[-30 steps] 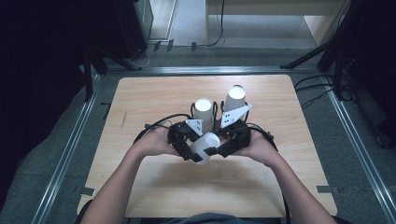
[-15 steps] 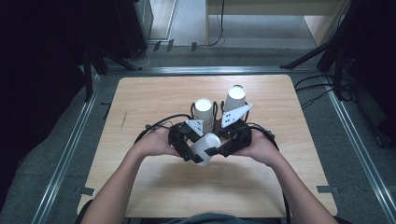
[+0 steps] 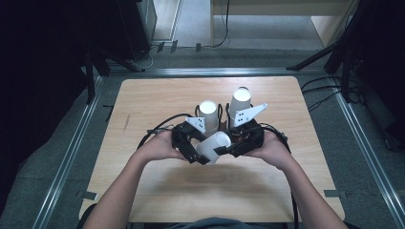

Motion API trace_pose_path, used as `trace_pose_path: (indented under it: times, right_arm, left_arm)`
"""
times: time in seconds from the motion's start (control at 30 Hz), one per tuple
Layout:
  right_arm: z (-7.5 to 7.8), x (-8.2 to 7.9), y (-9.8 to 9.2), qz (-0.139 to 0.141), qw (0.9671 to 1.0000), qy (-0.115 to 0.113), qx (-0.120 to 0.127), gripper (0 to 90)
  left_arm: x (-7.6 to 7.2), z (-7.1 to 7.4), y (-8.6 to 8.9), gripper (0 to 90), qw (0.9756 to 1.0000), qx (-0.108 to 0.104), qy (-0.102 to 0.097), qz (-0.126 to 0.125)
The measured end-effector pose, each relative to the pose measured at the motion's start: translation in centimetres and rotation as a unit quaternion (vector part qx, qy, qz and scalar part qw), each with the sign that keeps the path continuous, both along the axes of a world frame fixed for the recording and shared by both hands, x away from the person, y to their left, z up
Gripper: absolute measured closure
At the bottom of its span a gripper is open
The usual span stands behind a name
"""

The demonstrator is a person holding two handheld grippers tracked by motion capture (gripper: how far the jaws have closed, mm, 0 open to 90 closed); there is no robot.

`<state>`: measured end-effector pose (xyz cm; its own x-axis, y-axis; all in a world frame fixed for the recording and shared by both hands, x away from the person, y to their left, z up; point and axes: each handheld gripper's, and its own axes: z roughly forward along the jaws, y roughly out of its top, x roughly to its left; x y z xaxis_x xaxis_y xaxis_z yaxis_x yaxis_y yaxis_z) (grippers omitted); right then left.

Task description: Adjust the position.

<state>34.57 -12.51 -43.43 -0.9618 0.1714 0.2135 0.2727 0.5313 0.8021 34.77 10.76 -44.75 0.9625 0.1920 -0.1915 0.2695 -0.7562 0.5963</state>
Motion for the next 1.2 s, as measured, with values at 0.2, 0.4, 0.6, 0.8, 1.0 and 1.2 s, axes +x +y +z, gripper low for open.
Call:
trace_pose_path:
  times: [0.2, 0.4, 0.6, 0.8, 1.0, 1.2]
  right_arm:
    - [-0.1, 0.1, -0.6, -0.011, 0.9998, -0.005, 0.019, 35.3]
    - [-0.2, -0.1, -0.8, -0.017, 0.9994, -0.005, 0.029, 35.2]
    - [-0.2, -0.3, -0.6, -0.017, 0.9991, -0.003, 0.038, 35.2]
    - [0.2, -0.3, -0.7, -0.016, 0.9983, -0.003, 0.056, 35.2]
    - [0.6, -0.3, -1.0, -0.019, 0.9974, -0.002, 0.070, 35.2]
    - [0.6, -0.2, -1.4, -0.022, 0.9968, 0.002, 0.077, 35.2]
  left_arm:
    - [-0.1, -0.1, 0.4, 10.4, 0.9996, -0.025, 0.000, 0.011]
    - [0.0, -0.5, 0.6, 10.2, 0.9989, -0.041, 0.005, 0.022]
    - [-0.2, -0.8, 0.3, 10.2, 0.9985, -0.048, 0.006, 0.024]
    - [-0.2, -0.9, 0.2, 10.3, 0.9980, -0.057, 0.006, 0.024]
    - [-0.2, -1.0, 0.3, 12.9, 0.9973, -0.069, 0.006, 0.025]
    - [-0.1, -0.7, 0.7, 21.3, 0.9966, -0.080, 0.003, 0.021]
